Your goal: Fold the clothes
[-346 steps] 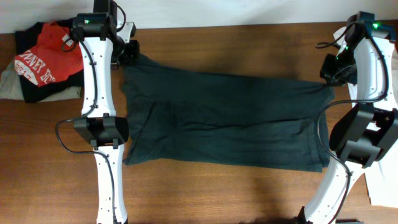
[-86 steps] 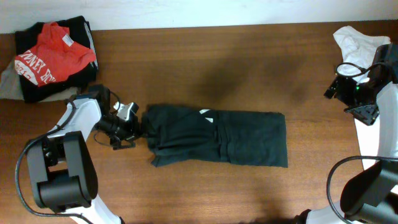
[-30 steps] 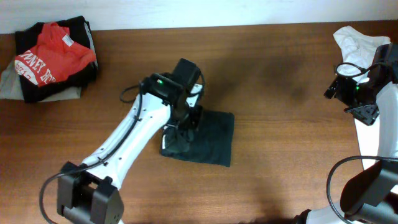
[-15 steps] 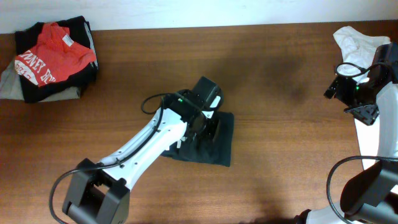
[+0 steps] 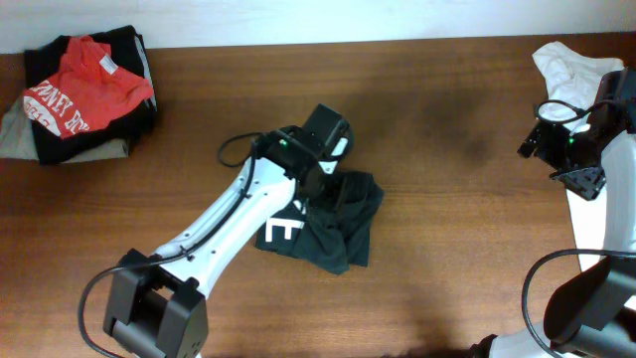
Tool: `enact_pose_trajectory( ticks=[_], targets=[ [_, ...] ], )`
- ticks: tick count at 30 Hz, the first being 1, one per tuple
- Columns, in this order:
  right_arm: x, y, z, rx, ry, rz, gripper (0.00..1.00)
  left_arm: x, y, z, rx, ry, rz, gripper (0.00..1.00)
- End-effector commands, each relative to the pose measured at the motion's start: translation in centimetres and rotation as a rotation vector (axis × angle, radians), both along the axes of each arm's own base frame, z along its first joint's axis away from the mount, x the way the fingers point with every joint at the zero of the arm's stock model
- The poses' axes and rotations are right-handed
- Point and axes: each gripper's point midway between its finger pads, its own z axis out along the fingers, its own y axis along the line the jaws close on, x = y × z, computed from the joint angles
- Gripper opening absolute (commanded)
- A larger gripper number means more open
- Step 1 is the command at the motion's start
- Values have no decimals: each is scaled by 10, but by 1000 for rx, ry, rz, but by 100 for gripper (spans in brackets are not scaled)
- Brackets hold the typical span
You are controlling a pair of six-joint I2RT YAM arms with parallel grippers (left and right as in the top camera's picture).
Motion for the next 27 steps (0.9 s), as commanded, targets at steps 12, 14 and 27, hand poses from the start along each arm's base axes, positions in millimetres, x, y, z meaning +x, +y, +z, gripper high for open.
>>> enact_pose_trajectory(
  ticks=[12,14,27],
  targets=[
    [-1,-4,2,-19,1,-10,99,-19,1,-60,-5,271,-34,50],
    [-1,-4,2,-20,1,-9,99,-17,0,-60,-9,260,-49,25],
    [-1,-4,2,-19,2,-9,99,-77,-45,-12,-101,301,-242,1]
  ],
)
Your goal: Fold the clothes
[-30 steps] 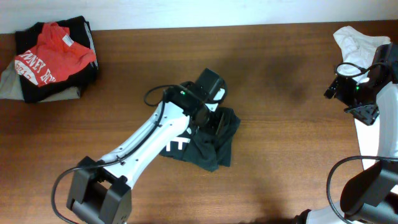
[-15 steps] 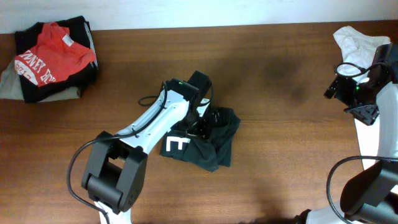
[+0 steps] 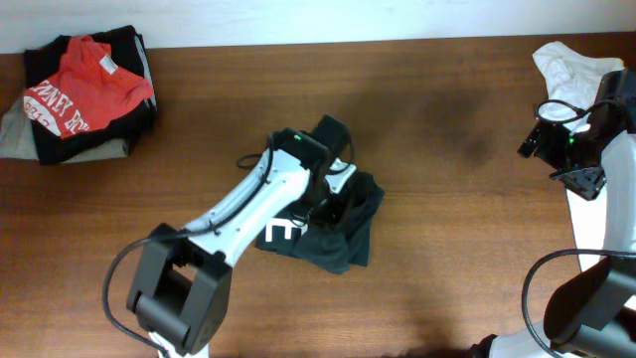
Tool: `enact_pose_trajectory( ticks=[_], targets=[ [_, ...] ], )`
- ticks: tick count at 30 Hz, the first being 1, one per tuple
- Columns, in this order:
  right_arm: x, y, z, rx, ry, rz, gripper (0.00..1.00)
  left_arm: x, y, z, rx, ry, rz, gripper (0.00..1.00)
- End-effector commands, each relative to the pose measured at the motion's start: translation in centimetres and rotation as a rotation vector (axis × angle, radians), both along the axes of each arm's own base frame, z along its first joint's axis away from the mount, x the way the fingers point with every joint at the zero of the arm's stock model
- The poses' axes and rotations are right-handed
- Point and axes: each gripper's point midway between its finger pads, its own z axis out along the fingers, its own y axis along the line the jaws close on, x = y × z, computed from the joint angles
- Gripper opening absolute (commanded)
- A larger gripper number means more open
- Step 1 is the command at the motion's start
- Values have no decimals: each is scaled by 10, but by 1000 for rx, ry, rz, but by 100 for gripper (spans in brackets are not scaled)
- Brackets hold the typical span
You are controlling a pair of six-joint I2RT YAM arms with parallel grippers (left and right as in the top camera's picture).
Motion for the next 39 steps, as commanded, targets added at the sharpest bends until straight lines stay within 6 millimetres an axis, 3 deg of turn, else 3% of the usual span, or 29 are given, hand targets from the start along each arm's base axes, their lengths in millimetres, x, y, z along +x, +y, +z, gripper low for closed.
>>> enact_pose_trajectory(
  ticks=[1,6,10,12,20,23,26,29,32,35,38,39],
  targets=[
    [-1,-4,2,-20,2,-9,99,-32,-22,18,-32,13,-102,1],
    [-1,-4,2,-20,2,-9,99,-48,-31,18,-24,23,-152,1],
    [-1,-4,2,-20,2,-9,99,-47,-30,16,-13,13,-154,9],
    [-1,-4,2,-19,2,-9,99,-47,-29,16,-12,13,-154,19],
    [-1,-4,2,-20,2,-9,99,-49,-40,17,-40,-2,-175,20],
    [-1,-4,2,-20,2,-9,99,-63,-57,17,-57,-22,-234,33],
    [-1,-4,2,-19,2,-9,99,-68,-60,15,-35,-47,-263,60],
    [-1,-4,2,-19,2,-9,99,-60,-59,19,-25,-80,-256,66],
    [-1,-4,2,-20,2,-9,99,-40,-62,40,-46,-144,-231,67],
    [-1,-4,2,-19,2,-9,99,-5,-44,60,26,-258,-172,67],
    [-1,-4,2,-20,2,-9,99,29,-20,61,96,-339,-95,66],
    [-1,-4,2,-19,2,-9,99,37,-12,58,116,-341,-67,56]
  ],
)
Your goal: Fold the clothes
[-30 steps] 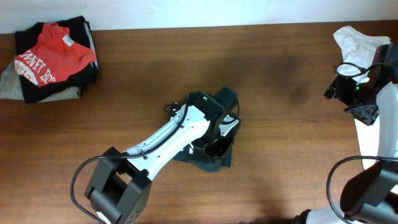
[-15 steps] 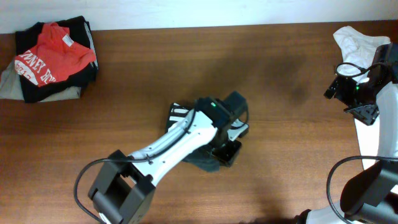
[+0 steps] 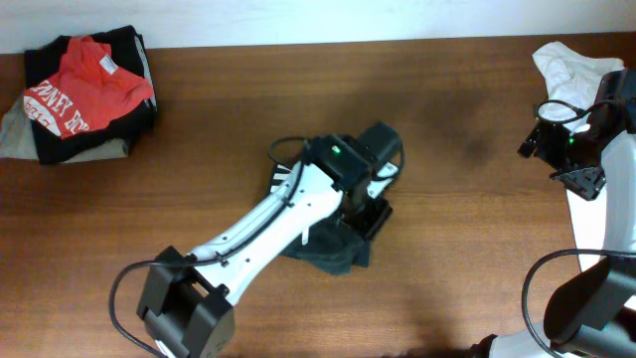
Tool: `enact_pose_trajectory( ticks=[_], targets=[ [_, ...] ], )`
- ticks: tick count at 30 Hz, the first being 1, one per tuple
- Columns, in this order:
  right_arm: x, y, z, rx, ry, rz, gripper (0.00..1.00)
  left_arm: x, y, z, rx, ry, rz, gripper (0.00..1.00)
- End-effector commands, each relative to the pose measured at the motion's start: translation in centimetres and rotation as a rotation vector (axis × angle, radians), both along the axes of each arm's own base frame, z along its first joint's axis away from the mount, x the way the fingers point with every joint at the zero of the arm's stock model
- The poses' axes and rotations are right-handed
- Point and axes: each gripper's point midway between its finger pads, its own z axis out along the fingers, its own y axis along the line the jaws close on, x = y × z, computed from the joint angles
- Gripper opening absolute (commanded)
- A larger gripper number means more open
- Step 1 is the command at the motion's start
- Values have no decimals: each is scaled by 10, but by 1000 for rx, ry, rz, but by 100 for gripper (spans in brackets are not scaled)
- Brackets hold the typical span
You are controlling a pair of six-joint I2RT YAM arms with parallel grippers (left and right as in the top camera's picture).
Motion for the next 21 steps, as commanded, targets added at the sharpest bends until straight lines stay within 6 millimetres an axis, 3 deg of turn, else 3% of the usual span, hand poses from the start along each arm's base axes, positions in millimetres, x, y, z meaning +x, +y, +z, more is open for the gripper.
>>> enact_pose_trajectory(
  ticks=[1,4,7,13,15,17,19,21],
  targets=[
    [-1,-4,2,-19,2,-9,99,36,31,5,62,-85,107,49],
    [-1,-4,2,-19,2,-9,99,23,34,-28,72,52,121,17],
    [-1,-4,2,-19,2,-9,99,4,21,-64,71,179,93,5],
    [-1,-4,2,-19,2,-9,99,-49,-15,-113,92,348,-20,3],
    [-1,-4,2,-19,2,-9,99,-63,-25,-116,104,345,-64,4],
    [-1,-4,2,-19,2,-9,99,-59,-30,-108,96,330,-70,3],
    [-1,-4,2,-19,2,-9,99,-49,-33,-95,96,295,-71,4],
    [-1,-4,2,-19,2,-9,99,-22,-27,-70,142,191,-57,4]
  ],
)
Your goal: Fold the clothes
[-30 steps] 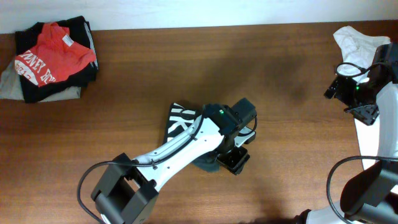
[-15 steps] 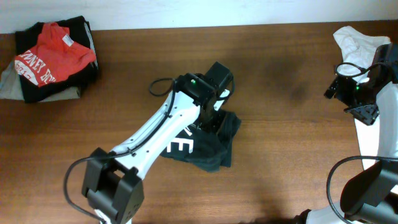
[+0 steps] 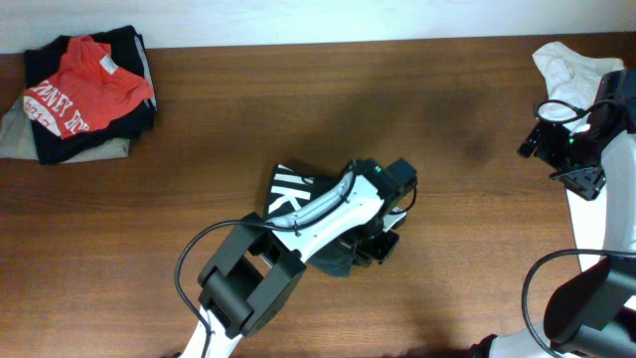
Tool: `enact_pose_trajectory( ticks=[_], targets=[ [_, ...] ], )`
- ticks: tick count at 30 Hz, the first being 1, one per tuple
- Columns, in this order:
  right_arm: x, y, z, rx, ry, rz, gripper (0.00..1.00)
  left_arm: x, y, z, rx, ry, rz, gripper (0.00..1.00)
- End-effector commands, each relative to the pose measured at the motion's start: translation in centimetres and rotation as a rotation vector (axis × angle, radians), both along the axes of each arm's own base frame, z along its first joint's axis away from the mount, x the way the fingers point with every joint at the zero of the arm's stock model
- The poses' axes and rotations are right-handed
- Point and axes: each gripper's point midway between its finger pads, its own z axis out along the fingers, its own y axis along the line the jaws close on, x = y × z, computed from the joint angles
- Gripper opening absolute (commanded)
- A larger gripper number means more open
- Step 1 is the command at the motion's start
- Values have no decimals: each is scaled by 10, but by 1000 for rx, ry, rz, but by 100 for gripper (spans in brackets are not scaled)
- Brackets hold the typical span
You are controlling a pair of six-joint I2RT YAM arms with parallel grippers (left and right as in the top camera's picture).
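A dark green garment with white lettering (image 3: 293, 189) lies crumpled mid-table, and its lower part (image 3: 338, 261) shows below my left arm. My left gripper (image 3: 386, 239) is at the garment's right edge, with dark cloth bunched at its fingers, apparently shut on it. The arm covers much of the garment. My right gripper (image 3: 584, 181) hangs at the far right edge of the table, away from the garment. How its fingers stand is not clear from above.
A pile of clothes with a red printed shirt (image 3: 84, 89) on top sits at the back left corner. A white garment (image 3: 571, 65) lies at the back right, just behind my right arm. The brown wooden table (image 3: 477, 249) fills the view.
My left gripper has moved right and toward the front edge. The garment is drawn out rightward with it, and its white lettering now shows at the upper left of the arm.
The dark garment first lay bunched mid-table with its lettering at the lower left, and my left gripper was on its top edge. The gripper then stood further right over the cloth each time. The garment now lies shifted, with its lettering at the back left. My right arm stayed still.
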Motion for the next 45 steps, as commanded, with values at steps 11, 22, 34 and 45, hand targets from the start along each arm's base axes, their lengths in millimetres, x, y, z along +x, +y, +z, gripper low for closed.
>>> enact_pose_trajectory(
  ticks=[11,22,34,45],
  targets=[
    [-1,-4,2,-20,1,-9,99,155,19,30,-10,-339,178,3],
    [-1,-4,2,-20,1,-9,99,126,-39,-8,-129,-235,103,1],
    [-1,-4,2,-20,2,-9,99,157,-13,97,-47,-425,80,69],
    [-1,-4,2,-20,1,-9,99,168,65,136,26,-374,214,78]
  ],
)
